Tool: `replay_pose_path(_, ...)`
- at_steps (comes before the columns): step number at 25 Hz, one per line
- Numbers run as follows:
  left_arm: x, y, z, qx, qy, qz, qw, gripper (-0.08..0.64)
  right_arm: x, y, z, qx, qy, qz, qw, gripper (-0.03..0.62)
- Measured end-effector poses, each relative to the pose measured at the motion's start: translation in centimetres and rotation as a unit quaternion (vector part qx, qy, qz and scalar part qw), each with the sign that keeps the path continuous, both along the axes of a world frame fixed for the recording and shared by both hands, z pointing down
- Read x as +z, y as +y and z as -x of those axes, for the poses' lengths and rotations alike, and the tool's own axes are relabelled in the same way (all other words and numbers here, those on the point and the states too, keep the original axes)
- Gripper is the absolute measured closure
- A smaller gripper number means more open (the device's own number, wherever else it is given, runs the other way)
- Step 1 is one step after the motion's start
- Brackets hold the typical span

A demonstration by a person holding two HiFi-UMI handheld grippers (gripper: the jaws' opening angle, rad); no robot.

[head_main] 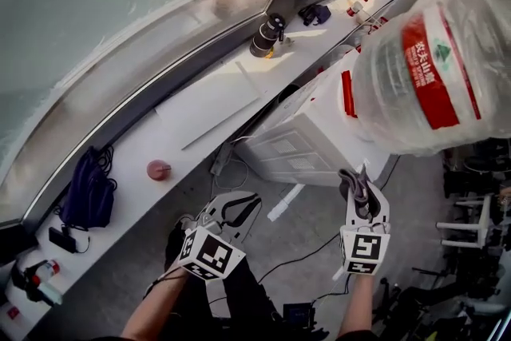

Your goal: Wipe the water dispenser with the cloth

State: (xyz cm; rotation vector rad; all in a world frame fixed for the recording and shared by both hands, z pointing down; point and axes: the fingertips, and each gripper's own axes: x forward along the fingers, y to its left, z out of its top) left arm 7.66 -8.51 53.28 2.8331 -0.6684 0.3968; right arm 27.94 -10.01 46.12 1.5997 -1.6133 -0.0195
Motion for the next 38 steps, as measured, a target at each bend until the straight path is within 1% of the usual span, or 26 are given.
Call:
replay_pose_path(2,-0.1,0.4,-0.6,0.005,0.001,0.000,1.0000,0.523,0.1,-0.4,-0.2,-0.010,-0.002,-0.001,1.000,0.486)
replay_pose_path(5,-0.1,0.8,-1.5,0.011,0.001,0.000,0.9999,0.523,1.9,-0.7,-0.4,-0.028,-0.002,0.008,1.000,0.486)
replay_pose_path(8,0.4,1.2,-2.0,0.016,-0.002,0.000,0.9999,0.523,3.6,-0.9,-1.3,-0.016,0.006,0.005,1.000,0.486)
replay_pose_path(11,1.3,1.3,-1.9,0.011,-0.006,0.006,0.9999,0.523,5.1,-1.0,-1.8,-0.004,-0.004,-0.003,1.000,0.486)
replay_pose_path(16,3.1,1.3,-1.6,-0.006,-0.012,0.019,0.9997,0.523,9.6,-1.0,-1.6,-0.002,-0.012,0.019,1.000,0.486)
replay_pose_path(21,5.2,1.0,-1.1,-0.026,-0.016,0.030,0.9991,0.523,15.5,-1.4,-1.7,0.014,-0.026,0.045,0.999,0.486)
replay_pose_path(24,6.5,1.1,-0.6,-0.041,-0.016,0.039,0.9983,0.523,19.1,-1.5,-1.8,0.024,-0.026,0.062,0.997,0.486)
replay_pose_path(31,9.8,1.0,0.0,-0.065,-0.018,0.046,0.9966,0.523,28.0,-2.2,-1.8,0.020,-0.007,0.099,0.995,0.486)
replay_pose_path(35,11.2,0.6,0.8,-0.079,-0.018,0.047,0.9956,0.523,33.3,-2.3,-1.7,0.024,0.007,0.130,0.991,0.486)
replay_pose_path(38,12.4,0.3,1.5,-0.082,-0.021,0.043,0.9955,0.523,37.3,-2.3,-2.1,0.034,0.019,0.155,0.987,0.486)
